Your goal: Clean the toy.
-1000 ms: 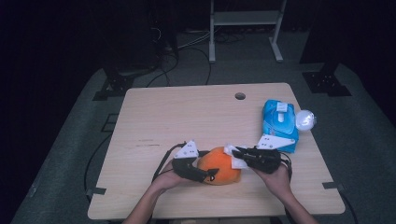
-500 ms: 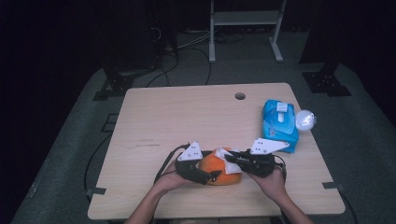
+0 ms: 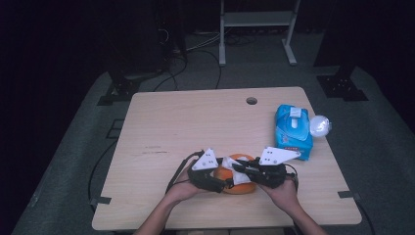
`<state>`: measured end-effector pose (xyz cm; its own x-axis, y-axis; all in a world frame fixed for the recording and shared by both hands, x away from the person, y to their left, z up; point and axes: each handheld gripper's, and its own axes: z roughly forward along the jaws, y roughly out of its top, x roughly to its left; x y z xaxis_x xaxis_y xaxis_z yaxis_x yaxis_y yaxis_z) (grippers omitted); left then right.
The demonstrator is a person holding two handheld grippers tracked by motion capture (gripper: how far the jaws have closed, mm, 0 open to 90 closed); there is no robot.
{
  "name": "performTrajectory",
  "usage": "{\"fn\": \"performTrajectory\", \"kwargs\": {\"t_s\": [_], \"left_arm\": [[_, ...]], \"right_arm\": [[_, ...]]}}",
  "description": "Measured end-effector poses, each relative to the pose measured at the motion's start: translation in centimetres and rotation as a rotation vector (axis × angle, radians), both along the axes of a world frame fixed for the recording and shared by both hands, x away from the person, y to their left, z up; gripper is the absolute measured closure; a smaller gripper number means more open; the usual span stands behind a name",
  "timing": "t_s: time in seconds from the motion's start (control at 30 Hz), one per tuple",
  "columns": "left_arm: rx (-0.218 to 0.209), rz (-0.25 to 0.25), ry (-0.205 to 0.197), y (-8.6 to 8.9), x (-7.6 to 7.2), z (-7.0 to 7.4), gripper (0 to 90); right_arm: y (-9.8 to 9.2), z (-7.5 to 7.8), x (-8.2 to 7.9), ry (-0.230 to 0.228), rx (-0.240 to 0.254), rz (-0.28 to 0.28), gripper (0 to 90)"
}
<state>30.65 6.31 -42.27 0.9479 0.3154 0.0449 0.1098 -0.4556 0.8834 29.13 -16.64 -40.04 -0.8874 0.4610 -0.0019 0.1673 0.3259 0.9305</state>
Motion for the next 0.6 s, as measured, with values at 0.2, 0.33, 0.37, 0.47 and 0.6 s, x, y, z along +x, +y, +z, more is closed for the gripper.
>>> {"fn": "performTrajectory", "kwargs": {"t_s": [0.2,0.33,0.37,0.47,0.6], "left_arm": [[-0.027,-0.01,0.008,0.1,0.1,-0.1,22.7],[-0.067,0.025,0.092,0.5,1.0,-0.5,15.1],[-0.067,0.02,0.098,0.5,1.0,-0.6,18.0],[-0.051,0.018,0.076,0.4,0.7,-0.4,26.1],[-0.039,0.007,0.035,-0.2,0.1,0.0,29.6]], "right_arm": [[-1.5,0.1,0.7,0.028,0.004,-0.038,81.7],[-2.3,-0.3,1.1,0.056,0.021,-0.059,81.7],[-2.4,-0.3,1.2,0.059,0.021,-0.063,81.7],[-2.0,-0.2,1.0,0.046,0.005,-0.067,81.6],[-0.7,0.2,0.1,0.022,-0.002,-0.027,81.6]]}}
